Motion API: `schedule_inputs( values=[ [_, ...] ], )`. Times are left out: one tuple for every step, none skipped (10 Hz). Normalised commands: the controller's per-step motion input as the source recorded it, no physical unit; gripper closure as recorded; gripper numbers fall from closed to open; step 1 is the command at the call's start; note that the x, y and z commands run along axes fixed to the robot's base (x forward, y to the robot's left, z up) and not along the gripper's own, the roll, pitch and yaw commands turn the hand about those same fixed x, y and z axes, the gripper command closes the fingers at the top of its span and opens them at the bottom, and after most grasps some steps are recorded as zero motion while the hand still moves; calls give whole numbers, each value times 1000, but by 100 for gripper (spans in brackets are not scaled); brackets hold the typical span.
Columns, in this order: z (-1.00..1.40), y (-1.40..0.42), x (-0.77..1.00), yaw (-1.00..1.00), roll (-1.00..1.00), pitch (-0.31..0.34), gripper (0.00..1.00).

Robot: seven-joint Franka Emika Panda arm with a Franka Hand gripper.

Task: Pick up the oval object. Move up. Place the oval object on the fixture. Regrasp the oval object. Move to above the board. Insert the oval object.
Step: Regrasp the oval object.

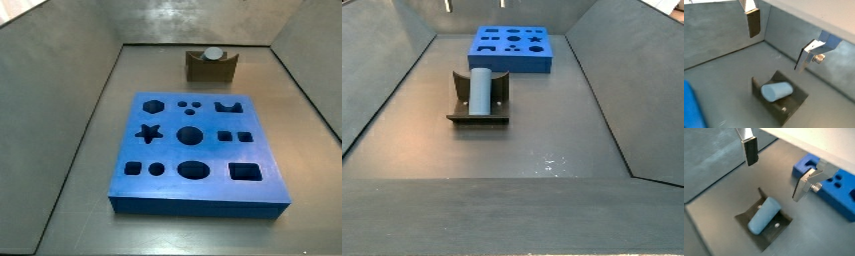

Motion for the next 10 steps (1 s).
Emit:
schedule_inputs(
  values=[
    [-7, -19, 16, 38, 1000, 30, 0],
    [-11, -24, 33, 42, 1000, 41, 0],
    [-8, -25, 40, 45, 1000, 47, 0],
    [-3, -30, 58, 51, 1000, 63, 0],
    [-12, -30, 73, 57, 1000, 79, 0],
    [-14, -34, 90, 72, 1000, 107, 0],
    [-16, -38, 101, 86, 1000, 131, 0],
    [-19, -39, 106, 118, 1000, 163, 0],
    [-17, -40, 105, 140, 1000, 181, 0],
    [-19, -44, 105, 172, 725, 165, 0]
  ],
)
